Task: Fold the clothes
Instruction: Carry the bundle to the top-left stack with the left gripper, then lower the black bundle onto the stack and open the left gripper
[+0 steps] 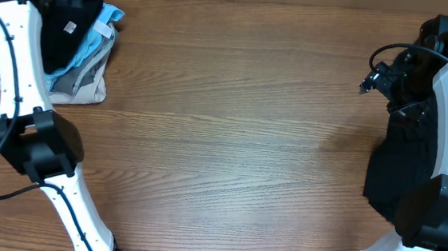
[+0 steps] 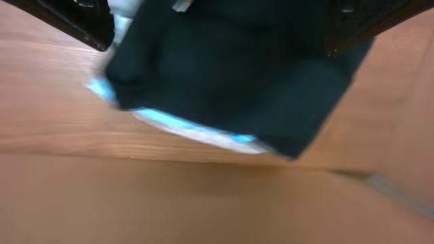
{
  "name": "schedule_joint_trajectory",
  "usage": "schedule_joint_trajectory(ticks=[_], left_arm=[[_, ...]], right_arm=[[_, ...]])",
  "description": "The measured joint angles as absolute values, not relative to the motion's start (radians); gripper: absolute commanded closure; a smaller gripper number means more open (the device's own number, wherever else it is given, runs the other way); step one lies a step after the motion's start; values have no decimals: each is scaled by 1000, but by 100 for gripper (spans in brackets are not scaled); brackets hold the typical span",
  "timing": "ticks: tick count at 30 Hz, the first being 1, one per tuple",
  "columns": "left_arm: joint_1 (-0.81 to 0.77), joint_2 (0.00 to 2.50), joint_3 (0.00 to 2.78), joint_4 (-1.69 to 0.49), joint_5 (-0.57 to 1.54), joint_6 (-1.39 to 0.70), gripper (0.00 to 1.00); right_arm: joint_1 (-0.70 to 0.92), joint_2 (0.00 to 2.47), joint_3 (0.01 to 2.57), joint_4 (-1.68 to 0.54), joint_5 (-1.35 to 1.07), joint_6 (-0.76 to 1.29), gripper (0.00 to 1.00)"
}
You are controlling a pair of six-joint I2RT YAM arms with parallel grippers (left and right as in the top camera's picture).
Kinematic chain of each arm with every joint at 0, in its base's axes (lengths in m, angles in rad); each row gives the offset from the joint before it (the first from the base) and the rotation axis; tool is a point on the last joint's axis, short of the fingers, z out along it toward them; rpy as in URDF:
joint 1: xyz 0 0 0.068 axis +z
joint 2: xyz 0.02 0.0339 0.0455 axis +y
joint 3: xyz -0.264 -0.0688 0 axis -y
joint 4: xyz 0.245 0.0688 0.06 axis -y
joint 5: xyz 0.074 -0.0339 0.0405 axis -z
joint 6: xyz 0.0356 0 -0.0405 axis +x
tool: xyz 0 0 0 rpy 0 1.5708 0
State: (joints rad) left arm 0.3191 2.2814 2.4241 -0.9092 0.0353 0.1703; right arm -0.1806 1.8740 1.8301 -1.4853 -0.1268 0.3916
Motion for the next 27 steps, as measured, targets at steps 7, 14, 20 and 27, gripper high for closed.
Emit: schedule_joint_trajectory(ticks=[7,14,20,27], left_arm=[[442,2280,2185,-685,33,123,0],[439,2259,1759,-296,40,110,0],[439,2229,1693,-231,40,106,0],[418,2098,1699,-376,41,107,0]], right_arm=[[-181,1874,1830,-1485,-127,391,5],[-181,1874,1830,-1485,-127,392,5],[-181,1874,1830,-1485,-127,391,6],[-181,1874,1842,-1481,-126,380,11]])
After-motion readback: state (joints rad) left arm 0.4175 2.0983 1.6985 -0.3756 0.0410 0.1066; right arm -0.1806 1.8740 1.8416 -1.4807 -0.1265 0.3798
